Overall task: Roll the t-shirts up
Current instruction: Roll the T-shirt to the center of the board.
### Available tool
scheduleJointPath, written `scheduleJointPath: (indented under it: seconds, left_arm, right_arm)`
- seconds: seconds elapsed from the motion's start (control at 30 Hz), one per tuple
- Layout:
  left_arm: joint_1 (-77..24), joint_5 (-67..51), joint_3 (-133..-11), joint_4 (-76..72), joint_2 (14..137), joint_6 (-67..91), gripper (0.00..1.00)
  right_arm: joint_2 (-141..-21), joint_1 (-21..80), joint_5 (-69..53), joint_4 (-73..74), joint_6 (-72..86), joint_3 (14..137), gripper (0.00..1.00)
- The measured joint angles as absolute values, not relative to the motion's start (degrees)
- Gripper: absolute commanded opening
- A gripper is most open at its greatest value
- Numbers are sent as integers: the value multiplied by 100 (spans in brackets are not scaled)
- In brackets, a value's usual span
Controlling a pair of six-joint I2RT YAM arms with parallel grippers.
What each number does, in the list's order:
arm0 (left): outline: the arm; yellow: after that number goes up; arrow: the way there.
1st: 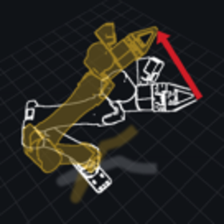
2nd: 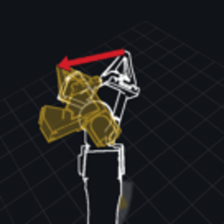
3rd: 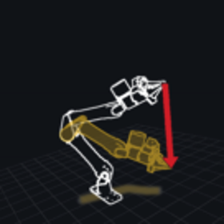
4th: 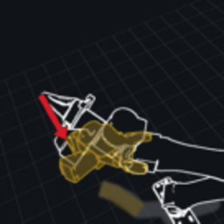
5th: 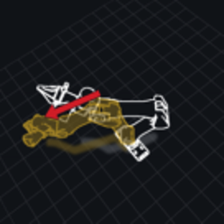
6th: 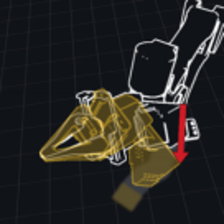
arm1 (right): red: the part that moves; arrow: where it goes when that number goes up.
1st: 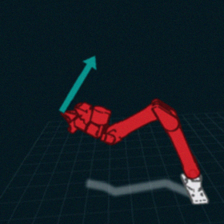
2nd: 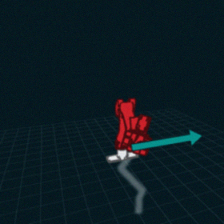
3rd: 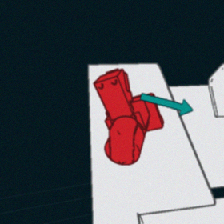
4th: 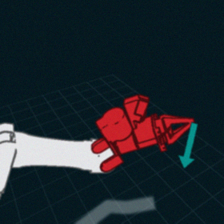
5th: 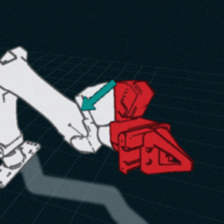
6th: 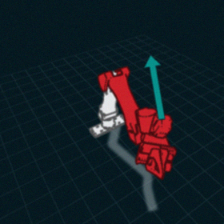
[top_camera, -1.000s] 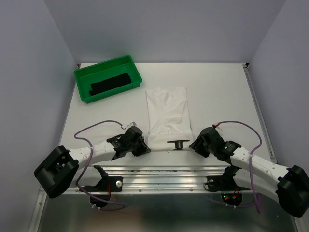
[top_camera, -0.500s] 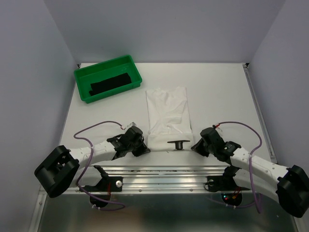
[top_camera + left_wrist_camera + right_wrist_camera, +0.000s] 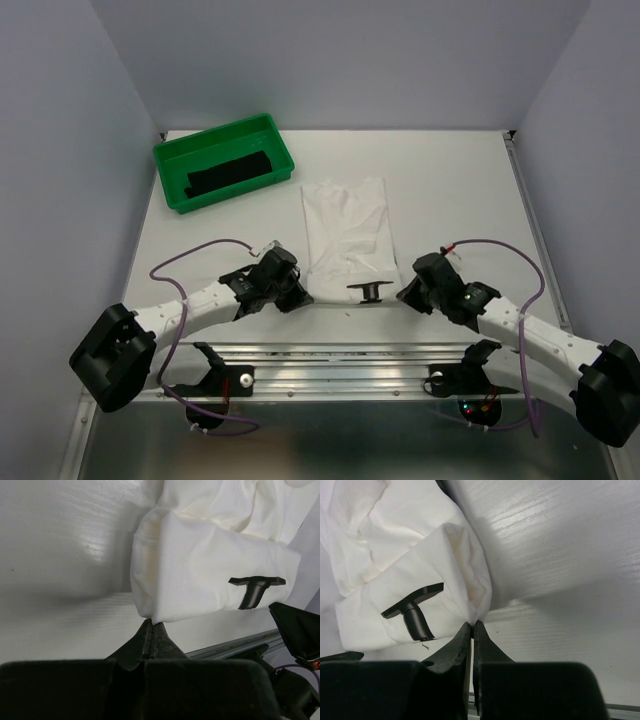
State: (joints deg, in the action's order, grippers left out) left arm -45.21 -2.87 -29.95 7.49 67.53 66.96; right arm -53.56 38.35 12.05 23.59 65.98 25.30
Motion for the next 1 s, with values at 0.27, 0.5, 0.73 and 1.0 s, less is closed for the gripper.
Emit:
scheduleJointPath:
  seconds: [0.27, 0.5, 0.73, 1.0]
  left_arm:
    - [-4150, -386, -3413, 1017, 6901, 6541, 0]
    - [-3920, -427, -3771, 1160, 7030, 6324, 0]
    - [-3730, -495, -4134, 1240, 7354, 6110, 0]
    - [-3494, -624, -4407, 1286, 7559, 5900, 0]
  right_arm:
    - [-5634, 3835, 1317, 2434, 6510, 2799, 5]
    - [-5887, 3820, 1428, 2536, 6357, 3201, 7]
    - [-6178, 3586, 1437, 2571, 6130, 3573, 6]
    - [-6484, 3326, 1350, 2578, 5872, 3944, 6]
